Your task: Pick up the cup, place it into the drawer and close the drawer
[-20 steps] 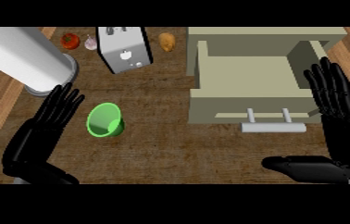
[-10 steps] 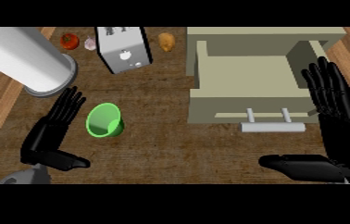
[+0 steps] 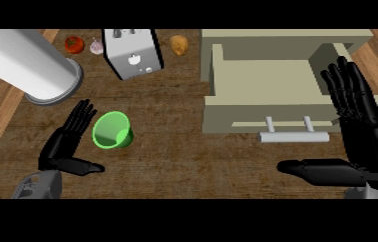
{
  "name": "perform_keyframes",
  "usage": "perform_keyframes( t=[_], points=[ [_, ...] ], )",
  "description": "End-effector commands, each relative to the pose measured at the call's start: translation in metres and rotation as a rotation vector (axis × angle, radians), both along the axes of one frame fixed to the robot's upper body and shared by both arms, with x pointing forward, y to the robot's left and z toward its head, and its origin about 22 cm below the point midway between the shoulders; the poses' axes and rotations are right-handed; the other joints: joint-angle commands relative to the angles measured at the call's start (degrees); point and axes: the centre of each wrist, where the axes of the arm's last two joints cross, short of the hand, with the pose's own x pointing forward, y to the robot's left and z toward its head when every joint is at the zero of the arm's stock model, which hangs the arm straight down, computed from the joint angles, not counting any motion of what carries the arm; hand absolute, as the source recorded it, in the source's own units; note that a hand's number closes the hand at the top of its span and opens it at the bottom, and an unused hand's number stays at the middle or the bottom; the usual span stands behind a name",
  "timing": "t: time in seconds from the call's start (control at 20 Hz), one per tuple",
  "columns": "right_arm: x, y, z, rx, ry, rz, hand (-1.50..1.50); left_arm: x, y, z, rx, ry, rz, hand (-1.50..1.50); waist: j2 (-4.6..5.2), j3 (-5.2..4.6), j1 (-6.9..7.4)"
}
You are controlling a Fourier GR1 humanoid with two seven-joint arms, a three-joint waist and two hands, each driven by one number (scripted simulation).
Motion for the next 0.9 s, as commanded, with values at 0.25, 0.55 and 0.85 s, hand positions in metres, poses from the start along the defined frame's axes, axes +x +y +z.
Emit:
perform_keyframes(
  t=[0.25,0.55,0.85],
  points=[
    [-0.003,-0.009,0.001,-0.008,-0.012,0.007,-1.50,-0.006,0.004,-0.037,-0.005,-0.033,0.039,-1.50,0.10,-0.05,-0.43],
    [-0.009,-0.013,-0.002,0.014,0.001,0.022,-1.50,-0.008,-0.006,-0.047,-0.033,-0.040,0.042,-1.50,0.26,-0.13,-0.99],
    [-0.002,-0.011,-0.002,-0.011,0.012,0.026,-1.50,0.011,-0.009,-0.037,-0.033,-0.071,0.030,-1.50,0.44,-0.17,-1.13]
  ],
)
